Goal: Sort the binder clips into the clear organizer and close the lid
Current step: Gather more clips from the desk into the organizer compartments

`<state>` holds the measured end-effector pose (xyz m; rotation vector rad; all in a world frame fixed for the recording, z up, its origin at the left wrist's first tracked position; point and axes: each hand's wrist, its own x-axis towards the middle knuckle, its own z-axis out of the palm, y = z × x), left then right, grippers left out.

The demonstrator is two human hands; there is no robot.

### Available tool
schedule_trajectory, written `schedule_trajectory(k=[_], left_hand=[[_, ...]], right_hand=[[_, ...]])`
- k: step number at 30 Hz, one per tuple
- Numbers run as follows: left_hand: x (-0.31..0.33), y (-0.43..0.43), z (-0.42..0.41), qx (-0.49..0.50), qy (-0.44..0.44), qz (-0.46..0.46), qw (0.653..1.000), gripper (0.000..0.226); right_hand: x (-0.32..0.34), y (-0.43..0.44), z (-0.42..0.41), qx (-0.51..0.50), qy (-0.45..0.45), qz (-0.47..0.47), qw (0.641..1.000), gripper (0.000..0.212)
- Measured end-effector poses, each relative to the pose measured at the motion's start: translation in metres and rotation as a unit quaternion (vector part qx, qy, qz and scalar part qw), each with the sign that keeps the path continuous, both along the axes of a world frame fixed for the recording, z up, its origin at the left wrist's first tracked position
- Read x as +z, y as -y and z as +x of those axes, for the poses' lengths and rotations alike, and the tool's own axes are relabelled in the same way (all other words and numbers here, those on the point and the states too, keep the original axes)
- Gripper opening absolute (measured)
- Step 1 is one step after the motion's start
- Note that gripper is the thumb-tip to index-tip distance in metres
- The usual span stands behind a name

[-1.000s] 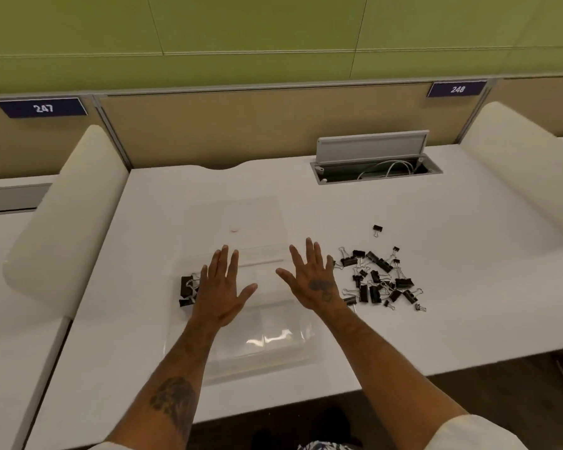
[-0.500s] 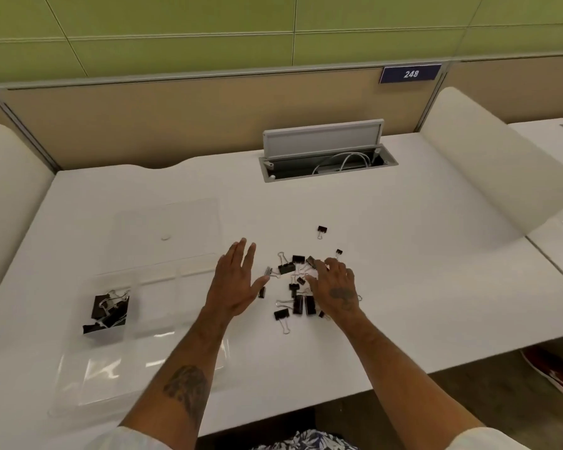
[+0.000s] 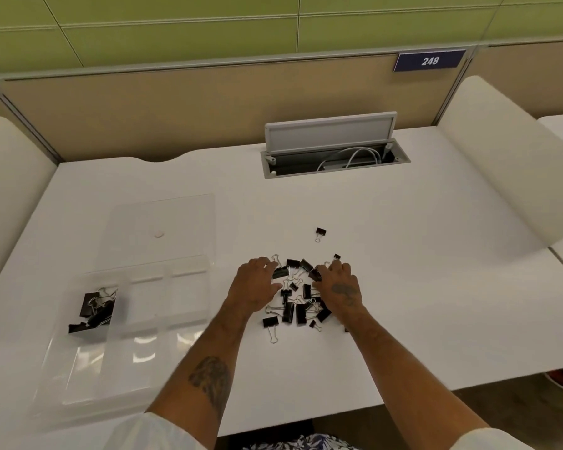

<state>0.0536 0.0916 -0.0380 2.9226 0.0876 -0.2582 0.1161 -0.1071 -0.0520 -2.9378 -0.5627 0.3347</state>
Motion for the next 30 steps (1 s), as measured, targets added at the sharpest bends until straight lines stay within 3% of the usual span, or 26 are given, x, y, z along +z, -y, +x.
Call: schedule_trajectory(k=[6, 8, 10, 14, 17, 19, 22, 24, 26, 28, 30], left_hand=[[-0.004, 0.004, 0.016, 0.003, -0.002, 0.013, 1.000, 0.059], [-0.005, 0.007, 0.021, 0.004, -0.006, 0.027, 1.000, 0.060], [-0.008, 0.009, 0.026, 0.003, -0.009, 0.045, 0.999, 0.058], [-0.012, 0.014, 0.034, 0.005, -0.010, 0.077, 0.997, 0.046], [-0.017, 0.016, 0.036, 0.001, -0.012, 0.098, 0.995, 0.037], [-0.019, 0.016, 0.035, 0.000, -0.009, 0.100, 0.995, 0.037], [-0.016, 0.014, 0.031, 0.009, 0.009, 0.077, 0.997, 0.042], [-0.010, 0.010, 0.031, 0.026, 0.036, 0.028, 0.999, 0.041], [0.000, 0.006, 0.031, 0.077, 0.069, -0.129, 0.986, 0.035], [0.017, 0.001, 0.027, 0.157, 0.090, -0.322, 0.929, 0.030], [0.033, -0.008, 0.020, 0.219, 0.112, -0.448, 0.859, 0.027]], right_hand=[[-0.002, 0.000, 0.009, 0.020, 0.015, 0.007, 1.000, 0.035], [-0.001, 0.004, 0.011, -0.004, 0.019, 0.054, 0.998, 0.038], [0.002, 0.008, 0.015, -0.063, 0.005, 0.157, 0.986, 0.040], [0.017, 0.010, 0.026, -0.240, -0.068, 0.414, 0.875, 0.037], [0.024, 0.011, 0.032, -0.305, -0.149, 0.532, 0.776, 0.036], [0.027, 0.010, 0.035, -0.315, -0.181, 0.557, 0.747, 0.033], [0.033, 0.005, 0.037, -0.325, -0.205, 0.563, 0.732, 0.027], [0.033, 0.000, 0.037, -0.336, -0.211, 0.557, 0.729, 0.022], [0.033, -0.006, 0.036, -0.332, -0.209, 0.545, 0.741, 0.021], [0.036, -0.014, 0.033, -0.317, -0.216, 0.541, 0.748, 0.025], [0.041, -0.026, 0.028, -0.294, -0.233, 0.551, 0.745, 0.030]])
